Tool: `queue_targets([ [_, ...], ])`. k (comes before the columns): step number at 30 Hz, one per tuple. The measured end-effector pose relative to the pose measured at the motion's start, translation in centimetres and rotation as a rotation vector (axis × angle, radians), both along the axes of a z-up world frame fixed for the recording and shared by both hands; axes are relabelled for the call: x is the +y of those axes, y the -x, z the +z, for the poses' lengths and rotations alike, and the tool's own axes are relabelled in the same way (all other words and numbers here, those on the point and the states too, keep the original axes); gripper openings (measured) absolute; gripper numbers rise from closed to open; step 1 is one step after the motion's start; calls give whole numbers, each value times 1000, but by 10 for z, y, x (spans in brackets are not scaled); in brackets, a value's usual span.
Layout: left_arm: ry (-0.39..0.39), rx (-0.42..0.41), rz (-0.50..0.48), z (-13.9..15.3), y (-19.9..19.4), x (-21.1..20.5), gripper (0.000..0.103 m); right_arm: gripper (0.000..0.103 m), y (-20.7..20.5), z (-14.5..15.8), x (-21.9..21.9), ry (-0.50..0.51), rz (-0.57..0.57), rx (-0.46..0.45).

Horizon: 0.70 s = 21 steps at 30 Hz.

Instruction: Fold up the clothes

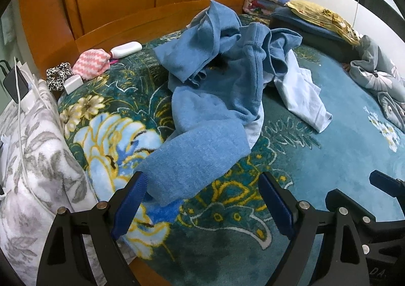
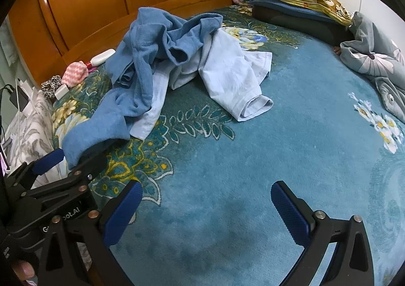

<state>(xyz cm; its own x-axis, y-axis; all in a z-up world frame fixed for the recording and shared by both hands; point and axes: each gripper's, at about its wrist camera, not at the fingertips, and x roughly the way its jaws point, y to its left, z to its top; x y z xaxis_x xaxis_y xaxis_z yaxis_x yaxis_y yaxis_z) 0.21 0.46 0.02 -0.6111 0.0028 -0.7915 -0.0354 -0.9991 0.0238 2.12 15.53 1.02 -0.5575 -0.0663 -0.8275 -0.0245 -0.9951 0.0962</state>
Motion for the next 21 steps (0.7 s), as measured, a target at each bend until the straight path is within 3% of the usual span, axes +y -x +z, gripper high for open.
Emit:
queue_targets([
  [21,3,45,-13,9,-3,2,90,103,-1,7,1,-6,1,25],
])
